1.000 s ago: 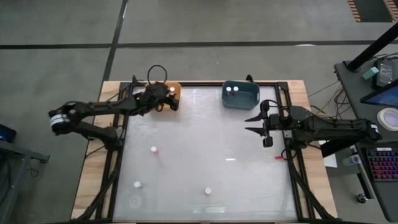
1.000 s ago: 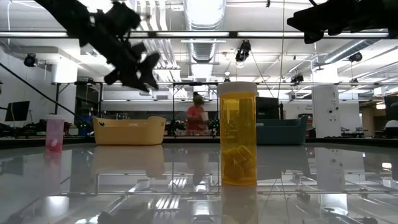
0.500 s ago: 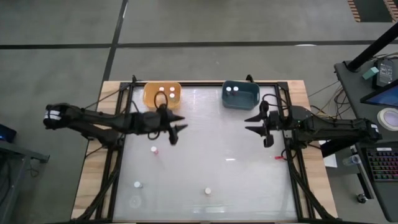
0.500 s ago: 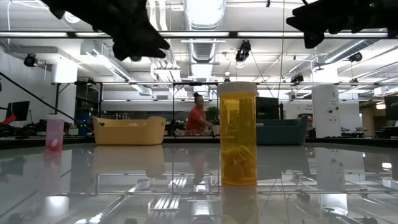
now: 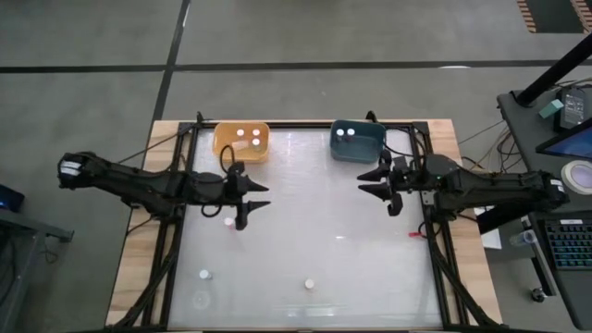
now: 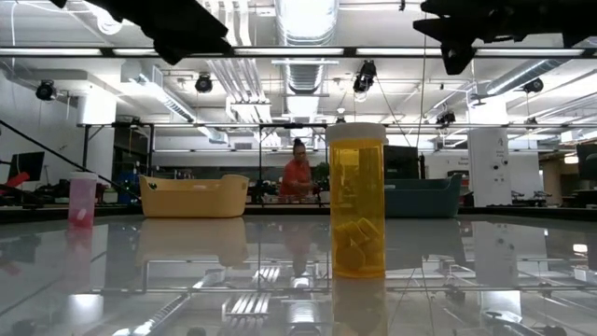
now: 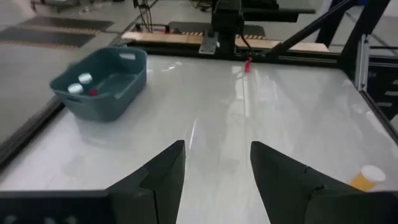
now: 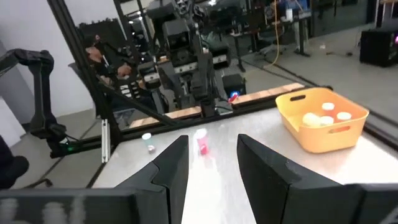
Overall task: Pick and place medicine bottles into bin by pill shape (circle, oval)
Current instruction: Put the pink capsule bottle into the blue bin
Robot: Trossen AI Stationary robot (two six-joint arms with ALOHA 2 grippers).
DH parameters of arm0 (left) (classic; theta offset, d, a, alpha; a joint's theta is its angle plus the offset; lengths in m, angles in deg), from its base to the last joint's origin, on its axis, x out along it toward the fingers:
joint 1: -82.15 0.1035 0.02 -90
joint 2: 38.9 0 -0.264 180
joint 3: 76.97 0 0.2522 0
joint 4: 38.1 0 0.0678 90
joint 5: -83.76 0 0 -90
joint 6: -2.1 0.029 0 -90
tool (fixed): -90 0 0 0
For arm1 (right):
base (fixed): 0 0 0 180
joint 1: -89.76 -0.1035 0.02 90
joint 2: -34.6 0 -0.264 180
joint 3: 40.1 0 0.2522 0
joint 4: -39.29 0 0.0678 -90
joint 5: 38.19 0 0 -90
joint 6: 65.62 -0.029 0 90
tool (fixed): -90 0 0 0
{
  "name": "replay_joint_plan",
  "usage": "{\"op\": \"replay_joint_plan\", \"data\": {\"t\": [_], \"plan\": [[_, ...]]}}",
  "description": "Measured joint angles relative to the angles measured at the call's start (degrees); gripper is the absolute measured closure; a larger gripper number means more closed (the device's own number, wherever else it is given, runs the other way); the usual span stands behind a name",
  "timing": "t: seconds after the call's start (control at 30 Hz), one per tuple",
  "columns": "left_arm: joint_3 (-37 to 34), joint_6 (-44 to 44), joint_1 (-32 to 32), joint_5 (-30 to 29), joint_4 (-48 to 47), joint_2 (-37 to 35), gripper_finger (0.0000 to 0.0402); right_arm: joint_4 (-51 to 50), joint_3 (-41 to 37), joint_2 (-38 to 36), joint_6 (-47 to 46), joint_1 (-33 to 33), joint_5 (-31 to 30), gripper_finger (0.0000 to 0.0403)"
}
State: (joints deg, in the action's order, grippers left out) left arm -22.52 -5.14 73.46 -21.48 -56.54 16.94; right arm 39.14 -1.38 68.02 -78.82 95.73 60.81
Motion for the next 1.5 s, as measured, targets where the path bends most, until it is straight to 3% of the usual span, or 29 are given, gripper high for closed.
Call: {"op": "replay_joint_plan", "data": {"t": [0.2, 0.4, 0.83, 1.1, 1.33, 1.4, 1.5], "plan": [[-0.4, 4.6, 0.0, 0.0, -0.62, -0.98, 0.0234, -0.54, 4.63, 6.35, -0.8, -3.59, 0.09, 0.0275], [-0.99, 6.06, 0.0, 0.0, -0.4, 0.06, 0.0234, -9.39, 12.88, 13.21, -0.99, -10.28, 0.22, 0.0275], [-4.39, -1.83, -4.29, 0.15, 4.36, 0.3, 0.0234, -24.86, 28.91, 28.83, -6.8, -27.37, -3.51, 0.0275], [-3.95, -11.17, -9.27, 0.13, 8.12, 0.29, 0.0234, -29.83, 32.71, 38.09, -6.63, -36.82, -10.37, 0.0275], [-3.93, -25.86, -14.1, 0.14, 7.91, 2.05, 0.0235, -29.39, 32.75, 43.54, -0.52, -41.41, -14.4, 0.0275], [-3.87, -30.78, -14.98, 0.35, 4.81, 2.43, 0.0235, -29.06, 32.75, 44.38, 2.76, -41.69, -16.52, 0.0275], [-2.0, -39.75, -15.06, 1.9, -7.61, 2.49, 0.0235, -27.94, 32.71, 45.02, 5.94, -41.54, -17.38, 0.0275]]}}
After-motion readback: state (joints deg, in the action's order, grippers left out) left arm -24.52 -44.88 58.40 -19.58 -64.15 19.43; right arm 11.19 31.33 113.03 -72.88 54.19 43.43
